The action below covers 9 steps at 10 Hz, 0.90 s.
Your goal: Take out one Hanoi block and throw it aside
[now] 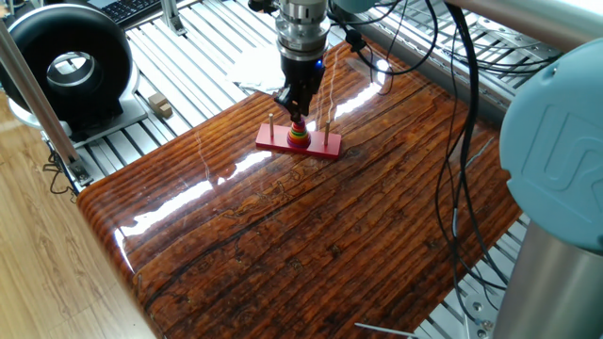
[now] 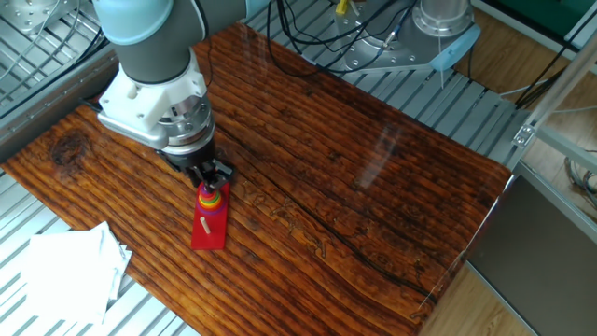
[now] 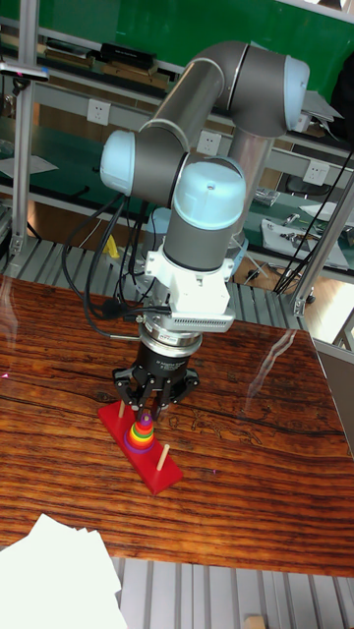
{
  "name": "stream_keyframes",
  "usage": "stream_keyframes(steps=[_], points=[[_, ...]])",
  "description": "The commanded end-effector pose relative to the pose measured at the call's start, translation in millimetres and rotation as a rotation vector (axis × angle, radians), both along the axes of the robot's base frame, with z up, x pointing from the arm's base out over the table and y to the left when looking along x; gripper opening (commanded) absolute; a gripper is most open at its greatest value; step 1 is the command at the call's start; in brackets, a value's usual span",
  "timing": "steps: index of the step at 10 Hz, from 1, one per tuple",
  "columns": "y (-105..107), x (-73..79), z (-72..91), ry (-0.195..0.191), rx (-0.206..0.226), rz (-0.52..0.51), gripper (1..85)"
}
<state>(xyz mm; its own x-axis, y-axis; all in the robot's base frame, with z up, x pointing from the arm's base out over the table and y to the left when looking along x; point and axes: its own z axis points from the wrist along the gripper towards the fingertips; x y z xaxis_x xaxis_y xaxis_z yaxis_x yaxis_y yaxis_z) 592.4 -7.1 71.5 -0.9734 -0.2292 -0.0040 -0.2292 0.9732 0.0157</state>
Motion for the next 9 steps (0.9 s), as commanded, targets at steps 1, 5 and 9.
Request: stream_keyframes(steps=[1, 5, 9], points=[[6.3, -1.7, 1.8, 0.0, 0.031, -0.003, 29.7], [3.0, -2.5, 1.7, 0.004, 0.017, 0.004, 29.7], [2.5, -1.2, -2.6, -0.001, 0.015, 0.01, 28.7]])
